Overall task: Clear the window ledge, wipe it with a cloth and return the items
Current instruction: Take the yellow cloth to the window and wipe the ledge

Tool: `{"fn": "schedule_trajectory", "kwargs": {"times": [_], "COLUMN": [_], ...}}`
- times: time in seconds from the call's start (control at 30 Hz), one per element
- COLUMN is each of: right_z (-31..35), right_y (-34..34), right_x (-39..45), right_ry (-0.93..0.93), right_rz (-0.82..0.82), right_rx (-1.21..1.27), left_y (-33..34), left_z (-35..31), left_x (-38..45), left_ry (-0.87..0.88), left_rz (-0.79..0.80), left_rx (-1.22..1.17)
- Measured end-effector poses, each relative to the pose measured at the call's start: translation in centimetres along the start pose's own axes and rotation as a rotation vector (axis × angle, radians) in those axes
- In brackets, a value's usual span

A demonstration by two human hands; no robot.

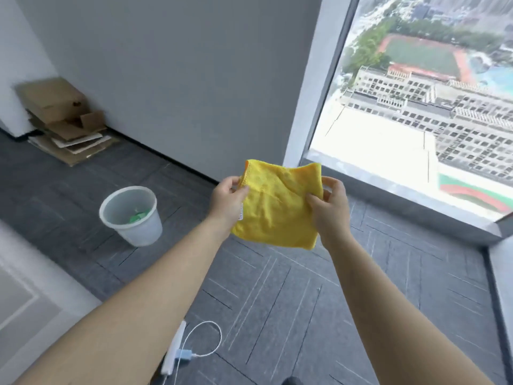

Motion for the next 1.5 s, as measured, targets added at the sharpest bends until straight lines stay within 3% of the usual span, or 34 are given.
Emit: {"fn": "schedule_trajectory", "kwargs": {"times": [0.23,0.47,1.07,1.5], "right_z": [3.0,2.5,-3.6,-17.7], "right_y": [-15.8,-24.3,-32.3,-36.6], "right_x": [11.4,20.4,58.3,83.7], "right_ry": [-0.023,-0.001,0.182,0.338], "right_rz": [-0.167,-0.281,-0.385,-0.405], "right_rx": [-0.009,0.059,0.071,0.034], "left_y": [18.9,30.9,57.0,74.3], "left_z": [-6.9,-11.2,-13.8,-5.7], "left_x": [4.6,10.4,42.3,63.4], "left_ry": [-0.001,0.039,-0.007,-0.138], "left_rz": [0.165,0.255,0.417,0.41], "left_rx": [0.021,0.114,0.233,0.399]}}
Point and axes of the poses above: each hand's wrist, its own x-axis towards the middle knuckle, its own y-axis out of the palm, z = x × y, the point moved 5 cm from there along x, towards the middle knuckle, and after that the axes turned 14 degrees about x, right-handed, at the moved point
